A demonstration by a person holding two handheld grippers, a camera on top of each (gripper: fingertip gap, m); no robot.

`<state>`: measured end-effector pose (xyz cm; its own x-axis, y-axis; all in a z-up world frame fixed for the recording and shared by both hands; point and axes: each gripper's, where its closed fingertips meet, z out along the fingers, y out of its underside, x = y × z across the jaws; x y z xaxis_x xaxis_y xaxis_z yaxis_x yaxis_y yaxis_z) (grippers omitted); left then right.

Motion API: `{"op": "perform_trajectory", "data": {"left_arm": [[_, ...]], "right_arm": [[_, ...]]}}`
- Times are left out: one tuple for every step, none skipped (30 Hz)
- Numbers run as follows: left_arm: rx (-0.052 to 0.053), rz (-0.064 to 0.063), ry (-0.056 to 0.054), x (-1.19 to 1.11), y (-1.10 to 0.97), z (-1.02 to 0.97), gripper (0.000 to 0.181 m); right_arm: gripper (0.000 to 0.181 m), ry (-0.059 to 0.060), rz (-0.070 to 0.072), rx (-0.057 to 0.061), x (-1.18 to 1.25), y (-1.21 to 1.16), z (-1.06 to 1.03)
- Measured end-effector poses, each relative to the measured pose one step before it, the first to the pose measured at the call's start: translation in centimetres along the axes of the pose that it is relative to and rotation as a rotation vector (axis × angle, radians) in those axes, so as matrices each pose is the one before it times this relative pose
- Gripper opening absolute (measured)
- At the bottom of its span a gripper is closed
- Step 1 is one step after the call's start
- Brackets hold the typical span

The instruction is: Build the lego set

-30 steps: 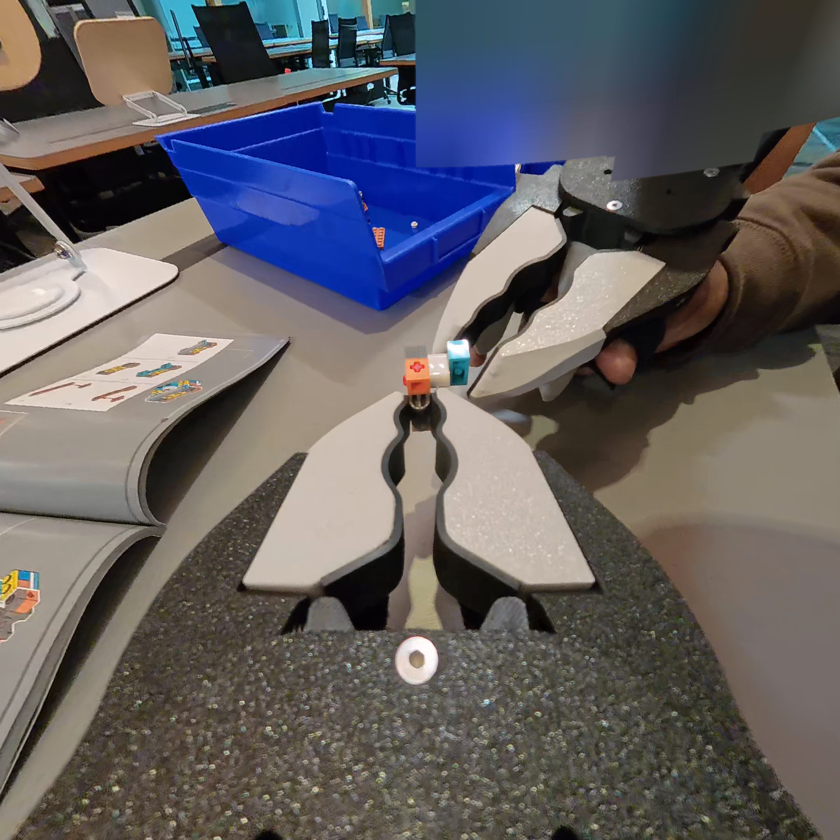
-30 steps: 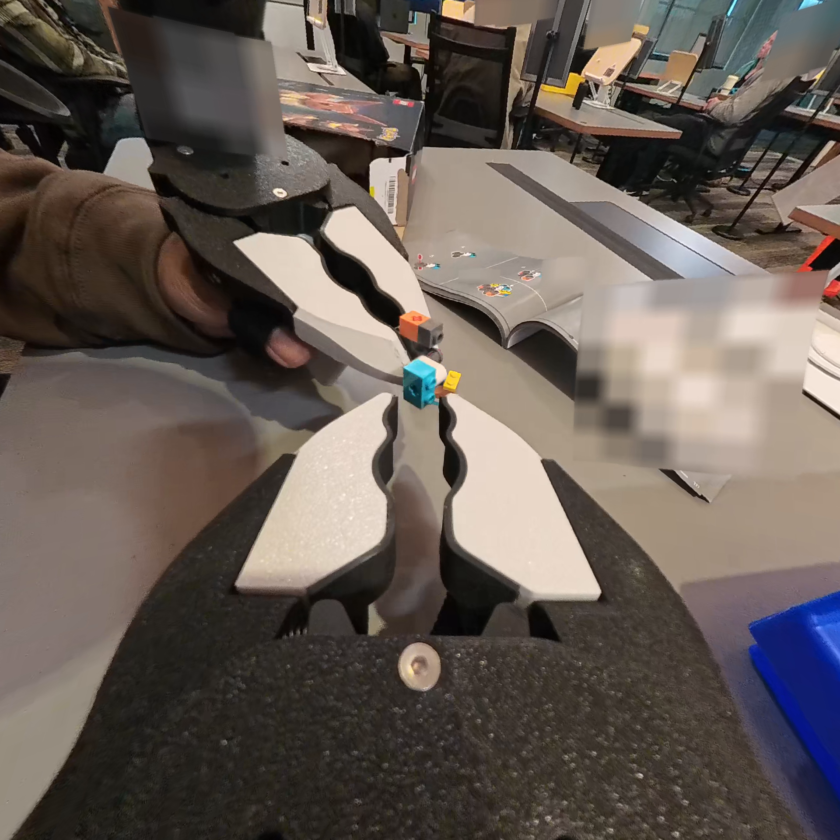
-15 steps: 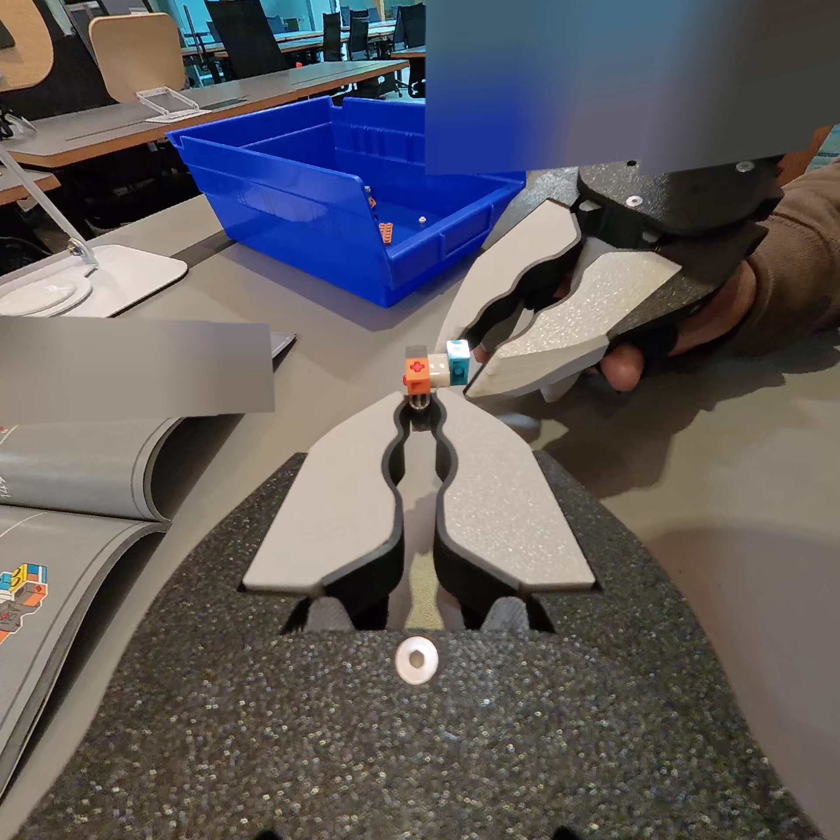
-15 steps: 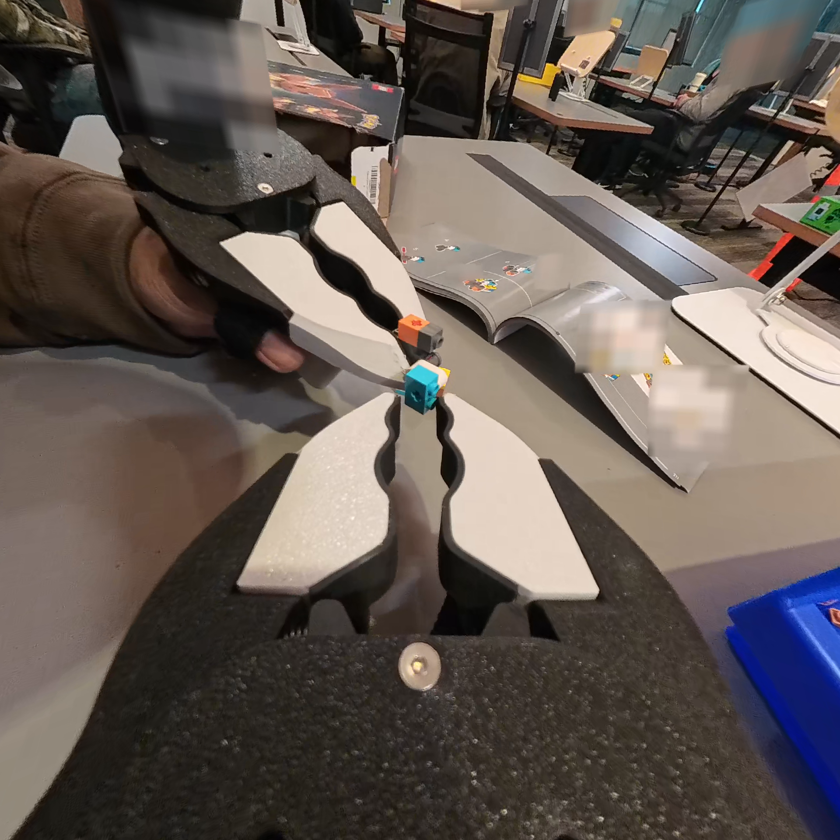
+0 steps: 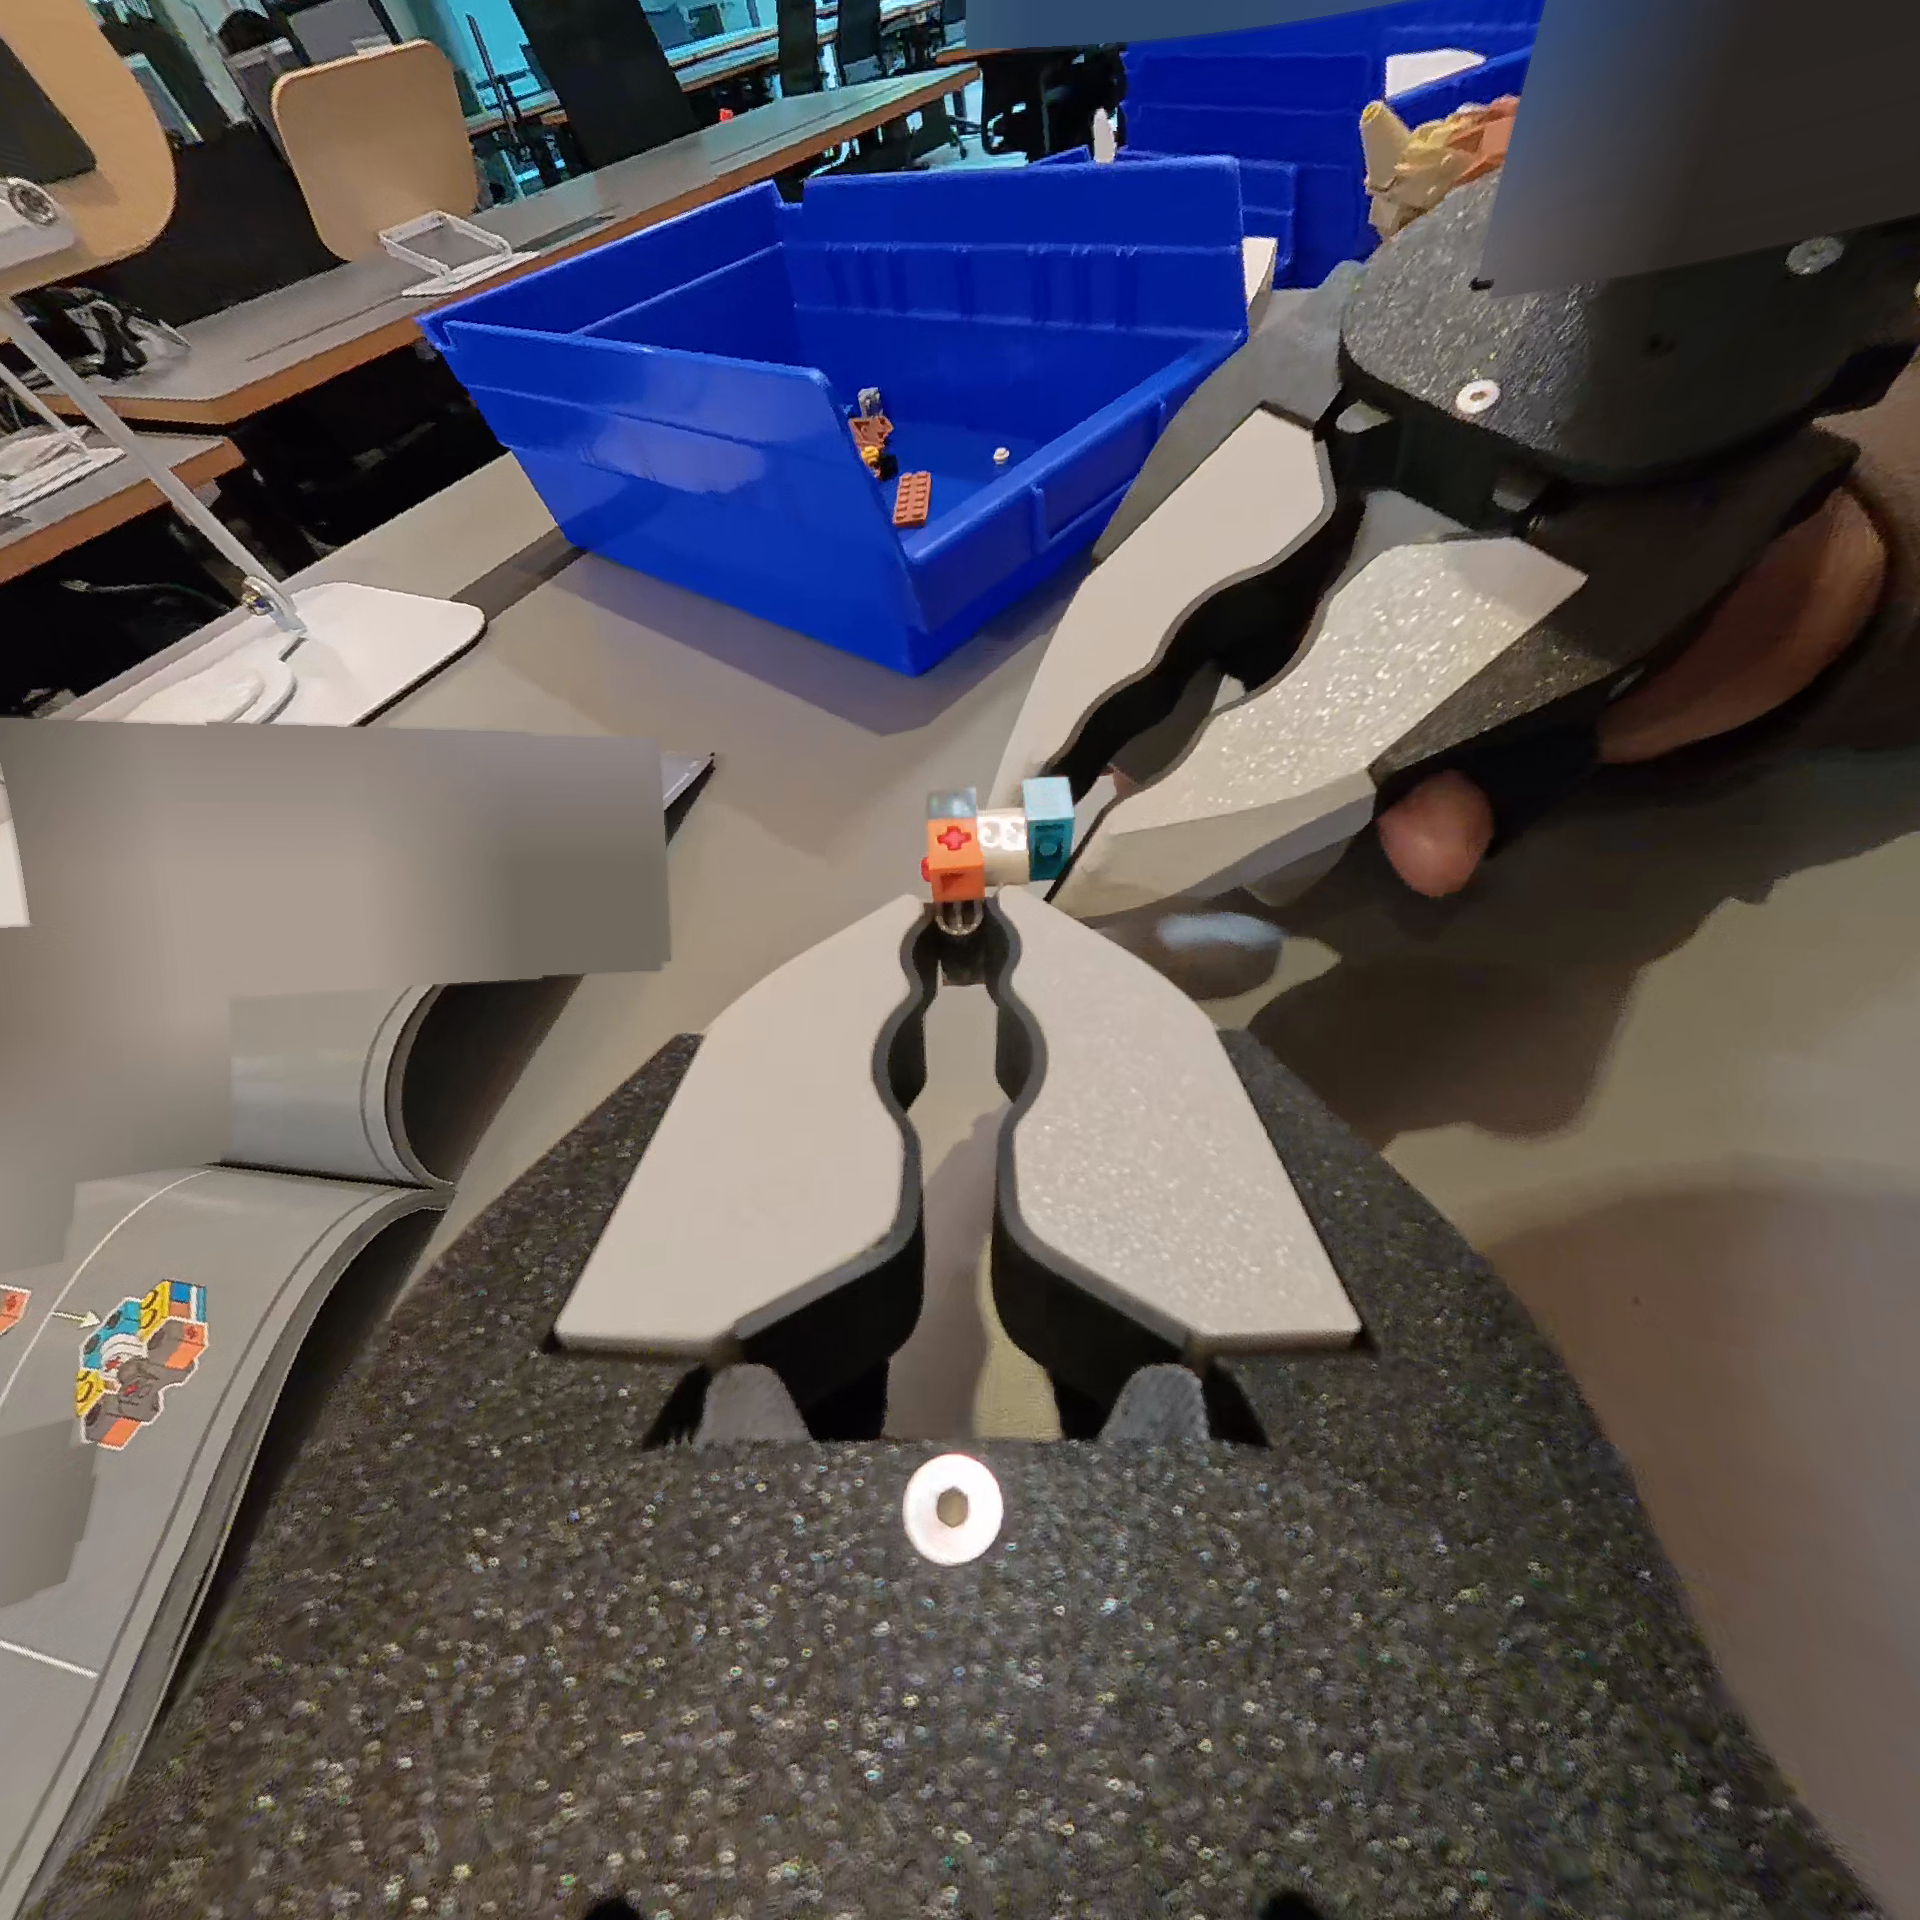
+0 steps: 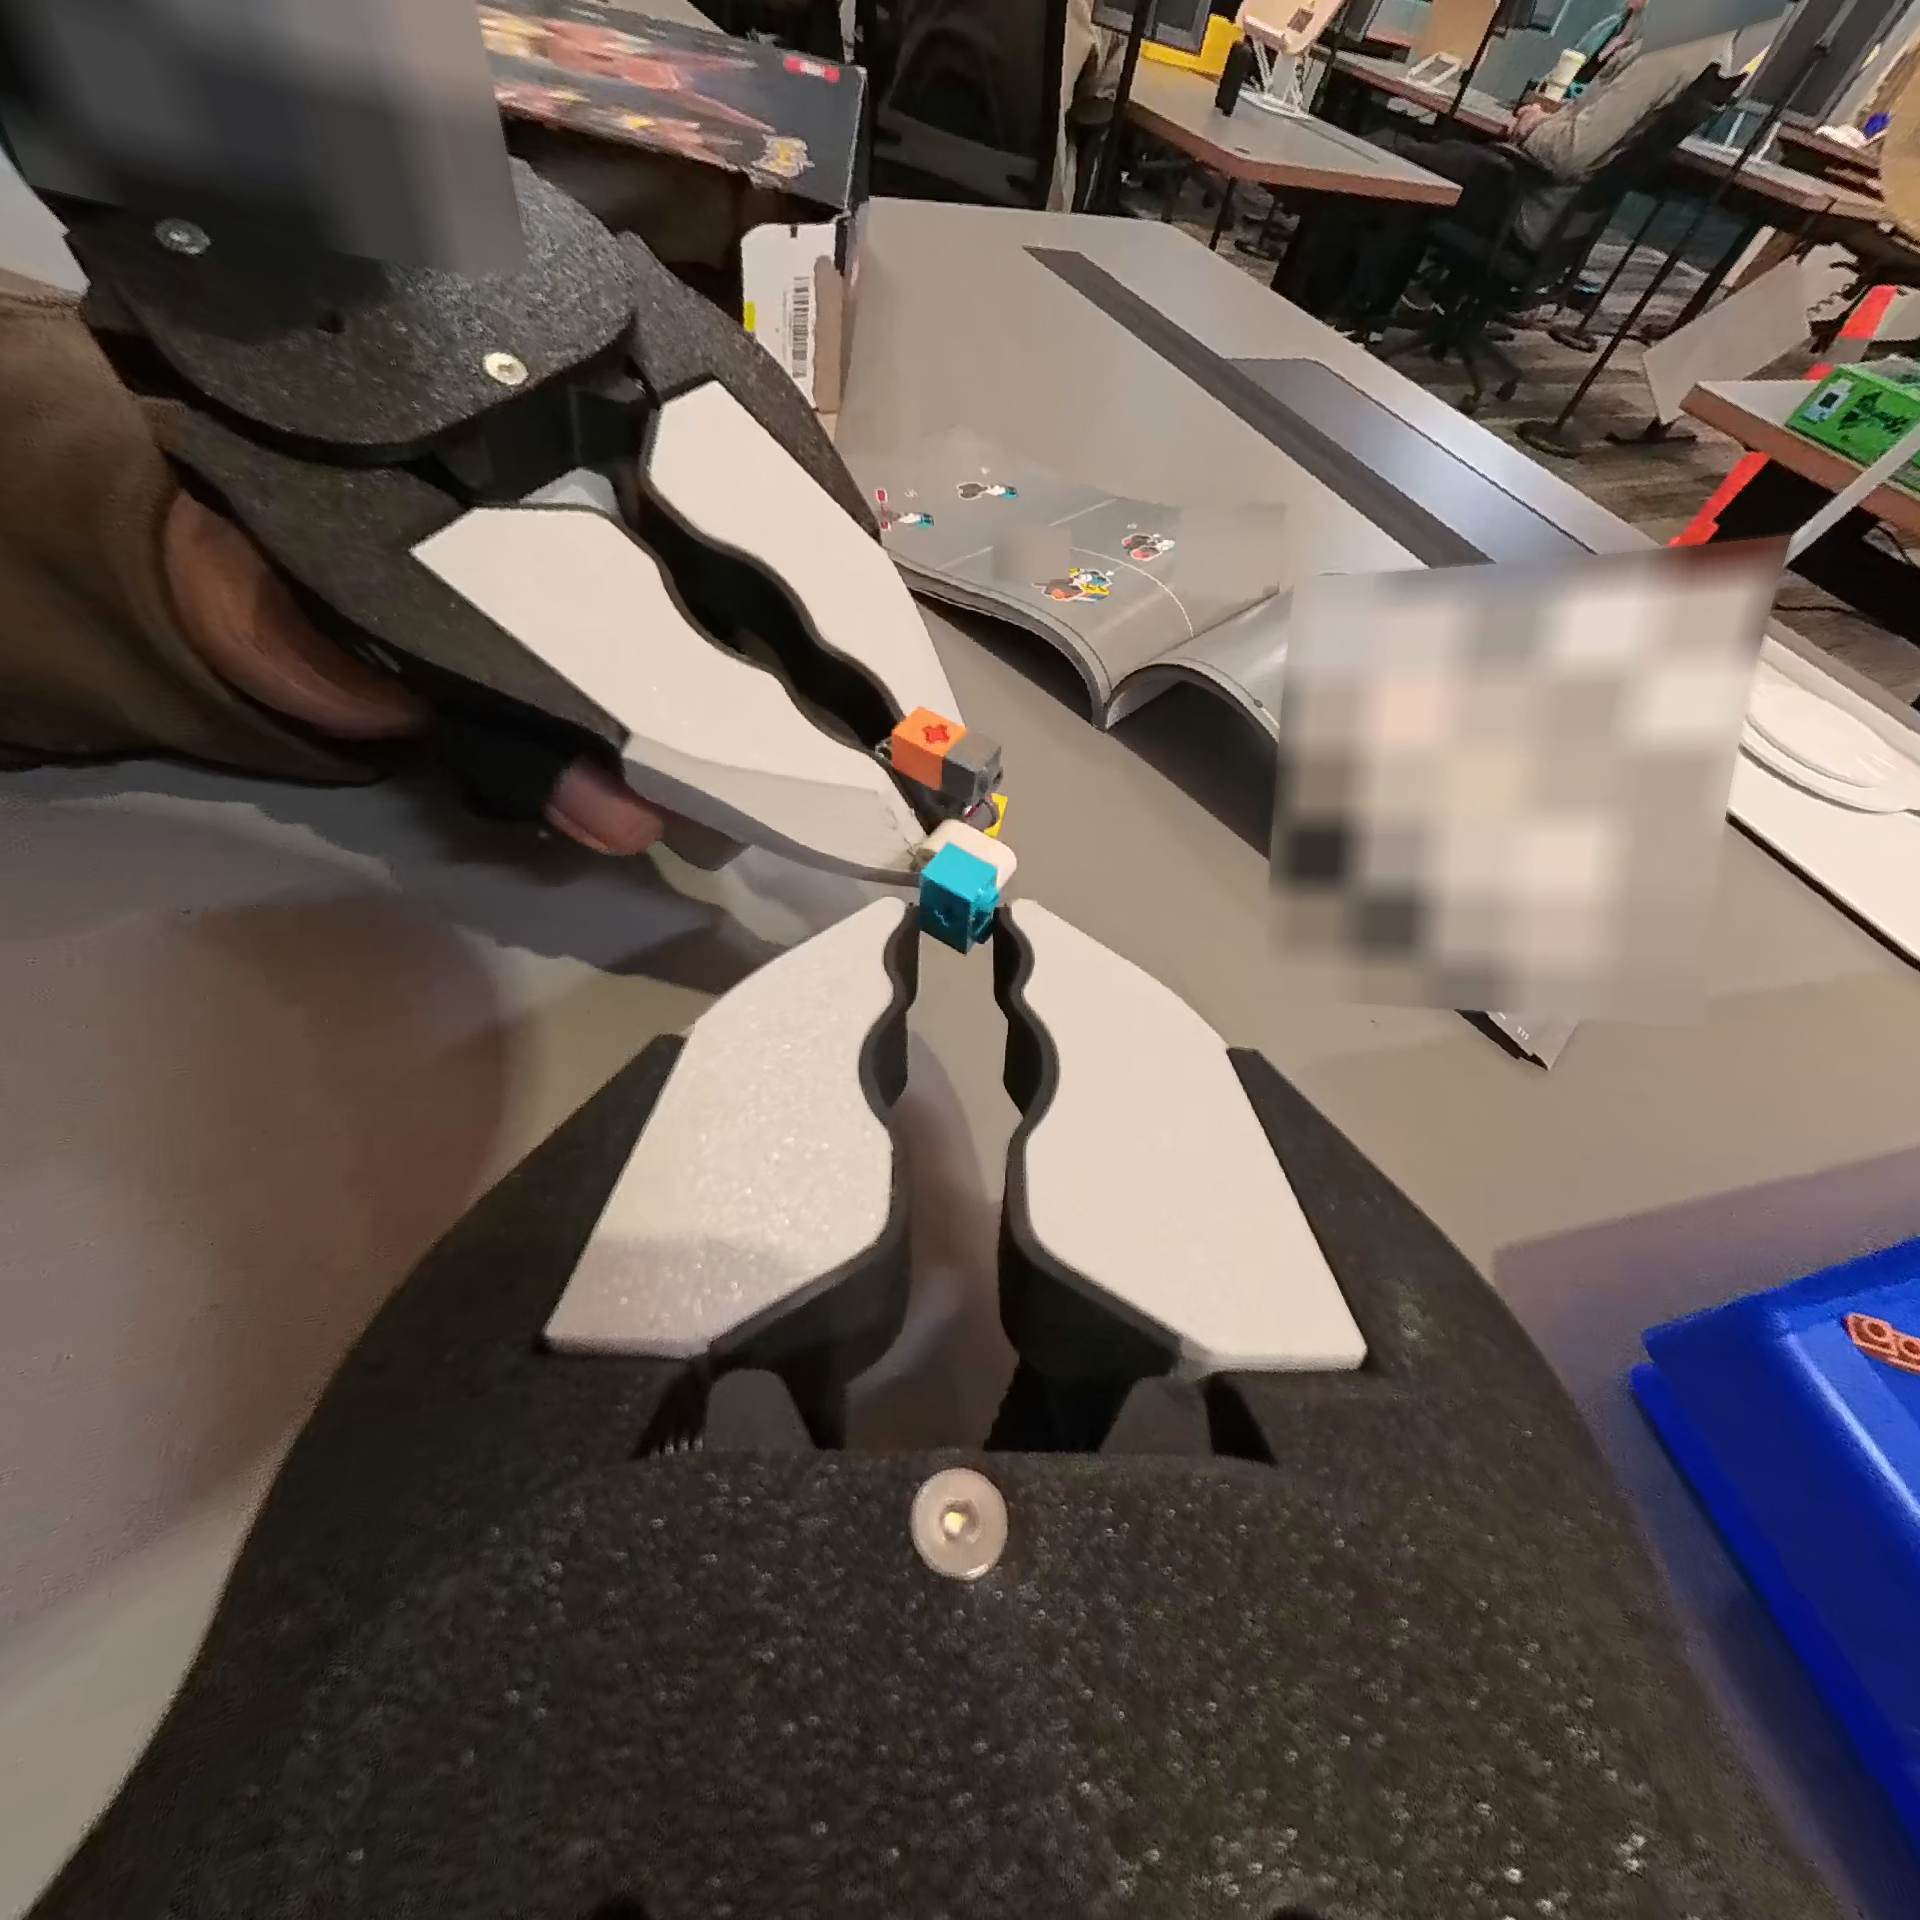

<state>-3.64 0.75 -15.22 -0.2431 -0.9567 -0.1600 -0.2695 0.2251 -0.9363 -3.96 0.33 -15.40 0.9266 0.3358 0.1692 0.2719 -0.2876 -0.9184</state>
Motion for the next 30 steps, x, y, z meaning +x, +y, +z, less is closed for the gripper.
{"op": "perform_trajectory", "data": {"left_arm": [[-0.0003,0.0066,-0.0037,-0.013,-0.008,-0.007,0.008],[-0.0005,0.0036,-0.0019,-0.001,-0.002,-0.004,0.008],[-0.0009,0.0014,-0.0004,0.004,0.023,0.013,0.008],[-0.0015,0.0002,0.0005,-0.004,0.038,0.003,0.008],[-0.0008,0.0002,0.0003,0.006,0.029,0.0,0.008],[-0.0005,0.0015,0.0003,-0.004,0.025,0.003,0.008],[0.0001,0.0026,0.0002,0.001,0.02,-0.01,0.008],[0.0041,0.0043,0.0012,0.001,-0.044,-0.039,0.008],[0.0108,0.0061,0.0041,0.038,-0.147,-0.079,0.008],[0.0075,0.0027,0.0031,-0.017,-0.109,-0.088,0.008],[-0.0009,-0.0026,0.0044,-0.051,0.019,-0.05,0.008],[-0.0018,-0.0094,0.0128,0.015,0.053,-0.045,0.008],[-0.0006,-0.0191,0.0177,0.032,0.066,-0.044,0.008],[0.0047,-0.0279,0.0077,-0.143,0.009,-0.081,0.008],[0.0081,-0.03,0.0085,-0.179,-0.048,-0.11,0.008],[0.0072,-0.0315,0.0126,-0.139,-0.053,-0.118,0.008],[0.0046,-0.0332,0.016,-0.09,-0.02,-0.099,0.008],[0.0059,-0.0352,0.0152,-0.099,-0.067,-0.128,0.008],[0.012,-0.0383,0.0132,-0.13,-0.146,-0.171,0.008],[0.0143,-0.043,0.0179,-0.08,-0.202,-0.18,0.008],[0.0168,-0.045,0.0164,-0.113,-0.229,-0.206,0.008],[0.0124,-0.0393,0.0118,-0.15,-0.174,-0.196,0.008],[0.0032,-0.0338,0.0143,-0.086,-0.049,-0.16,0.008],[-0.005,-0.0346,0.0299,0.145,0.089,-0.078,0.008],[-0.0053,-0.0487,0.0432,0.31,0.125,-0.034,0.008],[0.01,-0.0613,0.0342,0.162,-0.058,-0.065,0.008],[0.0132,-0.0561,0.0333,0.165,-0.138,-0.079,0.008],[0.0085,-0.0428,0.0383,0.266,-0.145,-0.096,0.008],[0.0065,-0.0398,0.0369,0.281,-0.118,-0.099,0.008],[0.0033,-0.042,0.0339,0.243,-0.046,-0.089,0.008]], "right_arm": [[0.013,-0.0004,0.0011,0.001,0.004,0.001,0.006],[0.013,-0.0017,0.0024,0.0007,0.001,-0.001,0.004],[0.013,-0.0013,0.0015,-0.0007,-0.004,0.017,0.012],[0.013,-0.0004,-0.0008,-0.0012,-0.006,0.026,0.019],[0.013,-0.0005,-0.0015,-0.0008,-0.004,0.029,0.026],[0.013,-0.0014,-0.0013,0.0,-0.016,0.036,0.015],[0.013,-0.0033,-0.0009,0.0009,-0.027,0.006,0.02],[0.014,-0.0059,-0.0014,0.0038,-0.057,-0.029,0.007],[0.014,-0.006,-0.0025,0.007,-0.043,-0.088,-0.035],[0.015,-0.0071,-0.0028,0.0071,-0.046,-0.069,-0.055],[0.016,-0.015,-0.0061,0.0095,-0.129,-0.108,-0.051],[0.018,-0.019,-0.0101,0.0094,-0.161,-0.104,-0.037],[0.019,-0.0136,-0.0122,0.0039,-0.073,-0.002,-0.036],[0.02,-0.0108,-0.0129,0.0033,-0.019,0.005,-0.034],[0.02,-0.0136,-0.0143,0.0074,-0.054,-0.045,-0.048],[0.02,-0.0106,-0.0157,0.0112,-0.018,-0.091,-0.072],[0.021,-0.0031,-0.0168,0.0117,0.089,-0.094,-0.082],[0.021,0.0007,-0.0156,0.009,0.151,-0.046,-0.065],[0.021,-0.0005,-0.0127,0.0063,0.134,-0.011,-0.037],[0.021,0.0001,-0.0089,0.0044,0.161,-0.011,0.0],[0.021,0.0017,-0.0045,0.0045,0.196,-0.033,0.006],[0.021,0.0003,-0.0004,0.0076,0.168,-0.107,0.013],[0.021,-0.0028,0.0006,0.012,0.125,-0.208,0.013],[0.021,-0.0045,-0.0036,0.0144,0.079,-0.281,0.006],[0.021,-0.0027,-0.012,0.0137,0.083,-0.298,0.018],[0.022,-0.0013,-0.0234,0.0129,0.083,-0.33,0.017],[0.023,-0.0024,-0.035,0.0129,0.066,-0.352,0.021],[0.024,-0.0045,-0.0454,0.0129,0.036,-0.367,0.023],[0.025,-0.0077,-0.0542,0.0133,-0.01,-0.369,0.025],[0.026,-0.0103,-0.0576,0.0134,-0.038,-0.347,0.045]]}}
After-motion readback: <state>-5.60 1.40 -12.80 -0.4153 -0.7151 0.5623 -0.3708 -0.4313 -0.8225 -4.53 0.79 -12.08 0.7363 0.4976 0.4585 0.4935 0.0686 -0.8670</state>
